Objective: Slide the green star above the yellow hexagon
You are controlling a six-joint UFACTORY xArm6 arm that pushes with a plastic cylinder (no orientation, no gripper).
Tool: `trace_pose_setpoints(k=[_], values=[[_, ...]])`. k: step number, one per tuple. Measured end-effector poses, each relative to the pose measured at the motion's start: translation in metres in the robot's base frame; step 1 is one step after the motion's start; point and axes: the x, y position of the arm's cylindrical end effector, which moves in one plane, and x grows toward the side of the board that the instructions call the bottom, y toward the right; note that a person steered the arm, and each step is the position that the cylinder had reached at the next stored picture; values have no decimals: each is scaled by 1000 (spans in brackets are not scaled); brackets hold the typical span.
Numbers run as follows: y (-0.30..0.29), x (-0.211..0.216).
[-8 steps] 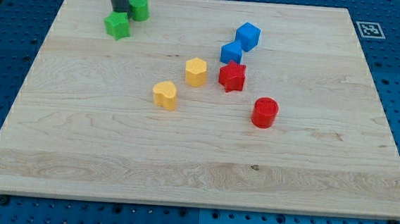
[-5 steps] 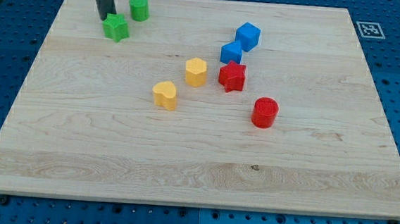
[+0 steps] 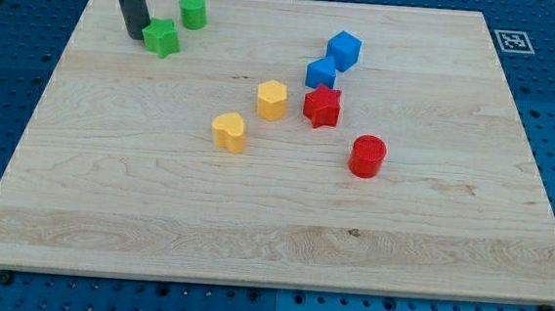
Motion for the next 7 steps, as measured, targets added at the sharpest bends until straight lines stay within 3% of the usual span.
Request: trace_pose_setpoints(k=[5,7], values=[[17,18],[73,18]])
